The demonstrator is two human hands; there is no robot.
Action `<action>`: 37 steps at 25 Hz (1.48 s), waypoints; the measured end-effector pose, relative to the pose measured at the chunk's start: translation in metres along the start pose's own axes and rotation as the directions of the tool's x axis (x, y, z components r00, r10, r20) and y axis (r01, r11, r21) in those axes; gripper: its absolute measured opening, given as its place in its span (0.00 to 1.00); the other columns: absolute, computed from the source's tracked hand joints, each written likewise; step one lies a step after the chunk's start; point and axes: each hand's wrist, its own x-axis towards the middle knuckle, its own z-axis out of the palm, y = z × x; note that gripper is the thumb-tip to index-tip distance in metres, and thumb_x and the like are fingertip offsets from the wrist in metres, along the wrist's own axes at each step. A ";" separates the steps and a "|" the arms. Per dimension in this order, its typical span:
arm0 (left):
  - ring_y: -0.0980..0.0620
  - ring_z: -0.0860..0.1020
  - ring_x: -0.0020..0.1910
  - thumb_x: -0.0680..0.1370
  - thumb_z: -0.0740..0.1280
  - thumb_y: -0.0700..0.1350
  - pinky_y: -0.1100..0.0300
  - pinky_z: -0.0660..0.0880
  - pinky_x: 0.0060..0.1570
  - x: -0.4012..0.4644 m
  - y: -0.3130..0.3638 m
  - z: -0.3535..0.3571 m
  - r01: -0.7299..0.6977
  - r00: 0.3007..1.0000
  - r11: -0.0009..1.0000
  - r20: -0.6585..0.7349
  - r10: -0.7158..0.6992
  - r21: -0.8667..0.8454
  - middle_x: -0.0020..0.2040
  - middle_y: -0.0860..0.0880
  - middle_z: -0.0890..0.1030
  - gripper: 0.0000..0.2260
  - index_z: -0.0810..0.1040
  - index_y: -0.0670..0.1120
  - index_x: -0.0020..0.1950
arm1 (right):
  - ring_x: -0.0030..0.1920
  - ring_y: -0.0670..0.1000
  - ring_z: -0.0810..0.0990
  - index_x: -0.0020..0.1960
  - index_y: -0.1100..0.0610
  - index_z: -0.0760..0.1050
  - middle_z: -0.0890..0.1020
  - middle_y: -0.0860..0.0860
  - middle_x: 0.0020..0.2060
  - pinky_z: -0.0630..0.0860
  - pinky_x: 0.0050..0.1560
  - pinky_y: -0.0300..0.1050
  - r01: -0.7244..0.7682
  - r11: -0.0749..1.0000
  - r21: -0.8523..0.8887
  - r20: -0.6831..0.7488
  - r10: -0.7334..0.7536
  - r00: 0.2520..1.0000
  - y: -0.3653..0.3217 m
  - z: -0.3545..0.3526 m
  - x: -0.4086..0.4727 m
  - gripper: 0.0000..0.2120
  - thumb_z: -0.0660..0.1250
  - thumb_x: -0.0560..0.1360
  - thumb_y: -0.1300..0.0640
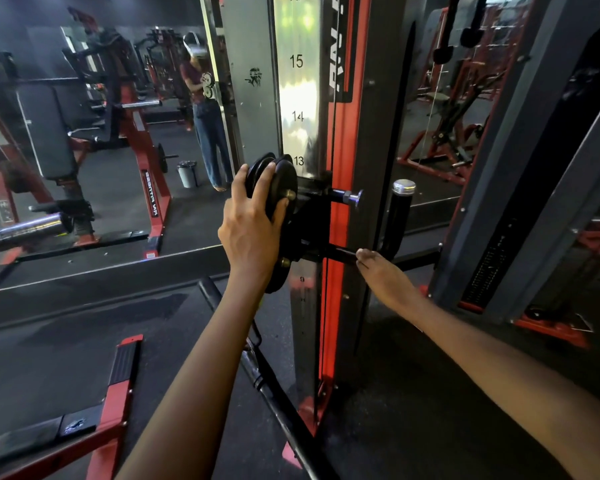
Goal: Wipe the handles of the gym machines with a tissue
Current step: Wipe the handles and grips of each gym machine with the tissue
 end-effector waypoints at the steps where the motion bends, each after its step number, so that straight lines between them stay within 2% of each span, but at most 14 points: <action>1: 0.40 0.75 0.60 0.79 0.66 0.51 0.44 0.77 0.44 -0.001 0.000 -0.001 0.009 1.000 1.000 0.007 -0.009 0.000 0.72 0.44 0.68 0.22 0.70 0.52 0.73 | 0.65 0.59 0.71 0.64 0.68 0.71 0.73 0.62 0.64 0.65 0.69 0.45 0.034 0.999 0.004 -0.047 -0.033 0.998 -0.002 -0.008 -0.013 0.16 0.61 0.77 0.66; 4: 0.40 0.75 0.61 0.79 0.66 0.51 0.43 0.76 0.45 -0.006 0.000 -0.002 0.013 1.000 1.000 0.013 -0.013 -0.013 0.73 0.44 0.67 0.22 0.69 0.52 0.73 | 0.57 0.57 0.75 0.60 0.68 0.74 0.75 0.62 0.57 0.65 0.60 0.35 -0.128 0.944 0.303 -0.346 0.234 0.909 -0.008 -0.046 -0.037 0.16 0.62 0.73 0.73; 6: 0.39 0.75 0.61 0.79 0.66 0.51 0.43 0.77 0.45 -0.005 0.002 -0.002 0.005 1.000 1.000 0.010 -0.005 -0.020 0.73 0.44 0.67 0.22 0.69 0.52 0.73 | 0.54 0.53 0.73 0.62 0.66 0.73 0.72 0.61 0.56 0.63 0.57 0.27 -0.247 0.796 0.553 -0.497 0.553 0.669 -0.002 -0.082 -0.023 0.20 0.59 0.72 0.76; 8: 0.39 0.75 0.60 0.79 0.66 0.51 0.43 0.77 0.45 -0.003 0.005 -0.003 0.007 1.000 1.000 0.011 -0.007 -0.017 0.73 0.44 0.67 0.22 0.69 0.51 0.73 | 0.56 0.53 0.74 0.64 0.66 0.72 0.73 0.60 0.58 0.64 0.54 0.25 -0.255 0.613 0.748 -0.420 0.735 0.533 0.010 -0.104 0.006 0.20 0.58 0.74 0.75; 11: 0.39 0.75 0.59 0.79 0.66 0.51 0.43 0.77 0.44 -0.004 0.007 -0.003 0.018 1.000 1.000 0.015 -0.018 -0.005 0.73 0.44 0.67 0.22 0.69 0.51 0.73 | 0.58 0.52 0.76 0.64 0.64 0.73 0.76 0.53 0.57 0.70 0.51 0.30 -0.211 0.464 0.861 -0.252 0.747 0.615 0.005 -0.088 0.018 0.19 0.57 0.76 0.73; 15: 0.38 0.76 0.59 0.79 0.67 0.50 0.43 0.77 0.43 -0.006 0.004 -0.002 0.004 1.000 1.000 -0.003 -0.004 -0.015 0.72 0.43 0.68 0.22 0.70 0.50 0.72 | 0.55 0.52 0.78 0.63 0.62 0.74 0.79 0.53 0.52 0.73 0.49 0.38 -0.360 0.209 0.909 0.056 0.796 0.603 0.005 -0.053 -0.005 0.17 0.57 0.77 0.70; 17: 0.38 0.76 0.58 0.79 0.67 0.50 0.43 0.77 0.42 -0.005 0.005 -0.001 -0.003 1.000 1.000 -0.009 0.003 -0.017 0.72 0.42 0.69 0.22 0.71 0.49 0.72 | 0.51 0.49 0.79 0.64 0.59 0.75 0.80 0.49 0.49 0.76 0.52 0.43 -0.315 0.133 0.940 0.091 0.791 0.606 0.016 -0.067 0.010 0.17 0.58 0.77 0.66; 19: 0.38 0.76 0.58 0.79 0.67 0.50 0.43 0.77 0.42 -0.003 0.008 0.000 -0.006 1.000 1.000 -0.013 0.006 -0.013 0.72 0.42 0.69 0.22 0.71 0.49 0.72 | 0.51 0.45 0.78 0.65 0.59 0.74 0.80 0.46 0.51 0.74 0.53 0.40 -0.248 0.197 0.949 -0.004 0.789 0.615 0.016 -0.078 0.021 0.16 0.59 0.78 0.63; 22: 0.38 0.76 0.57 0.79 0.68 0.49 0.42 0.77 0.42 -0.005 0.008 0.000 0.005 1.000 1.000 -0.008 -0.005 -0.006 0.72 0.43 0.69 0.22 0.71 0.50 0.72 | 0.60 0.48 0.75 0.65 0.59 0.73 0.78 0.51 0.59 0.71 0.57 0.38 -0.302 0.242 0.922 -0.062 0.863 0.501 -0.001 -0.050 0.010 0.16 0.59 0.79 0.64; 29: 0.37 0.77 0.55 0.78 0.70 0.47 0.44 0.78 0.38 -0.006 0.006 0.004 -0.029 0.999 0.999 -0.041 0.028 -0.016 0.70 0.40 0.70 0.21 0.72 0.48 0.70 | 0.58 0.51 0.75 0.56 0.57 0.76 0.78 0.51 0.52 0.69 0.63 0.45 -0.290 -0.106 0.951 0.179 0.954 0.239 -0.025 0.007 0.018 0.13 0.54 0.81 0.63; 30: 0.36 0.77 0.55 0.78 0.70 0.47 0.44 0.78 0.38 -0.005 0.007 0.005 -0.027 0.999 1.000 -0.041 0.027 -0.016 0.70 0.40 0.70 0.21 0.72 0.48 0.70 | 0.54 0.50 0.77 0.52 0.55 0.75 0.77 0.51 0.49 0.72 0.59 0.43 -0.265 -0.207 0.942 0.272 0.933 0.238 -0.027 0.015 0.020 0.13 0.53 0.81 0.63; 32: 0.36 0.77 0.55 0.77 0.70 0.47 0.44 0.77 0.37 -0.004 0.007 0.005 -0.019 0.999 1.000 -0.041 0.018 -0.020 0.70 0.40 0.70 0.22 0.72 0.49 0.71 | 0.42 0.40 0.77 0.48 0.52 0.71 0.74 0.49 0.47 0.75 0.45 0.33 -0.187 -0.340 0.922 0.388 0.827 0.408 -0.046 0.024 0.026 0.11 0.53 0.81 0.62; 34: 0.37 0.77 0.55 0.77 0.70 0.46 0.45 0.77 0.37 -0.002 0.008 0.005 -0.020 0.999 0.999 -0.039 0.019 -0.028 0.71 0.41 0.70 0.22 0.72 0.50 0.71 | 0.36 0.35 0.77 0.45 0.52 0.71 0.73 0.44 0.41 0.75 0.39 0.29 -0.056 -0.565 0.823 0.518 0.706 0.483 -0.070 0.025 0.034 0.11 0.56 0.80 0.64; 37: 0.39 0.76 0.58 0.78 0.69 0.47 0.46 0.78 0.38 0.001 0.008 0.004 -0.021 0.999 0.999 -0.030 0.020 -0.037 0.71 0.41 0.69 0.23 0.70 0.51 0.72 | 0.31 0.48 0.80 0.37 0.61 0.70 0.77 0.53 0.33 0.77 0.44 0.43 -0.054 -0.596 0.801 0.559 0.713 0.423 -0.086 0.014 0.042 0.13 0.56 0.77 0.72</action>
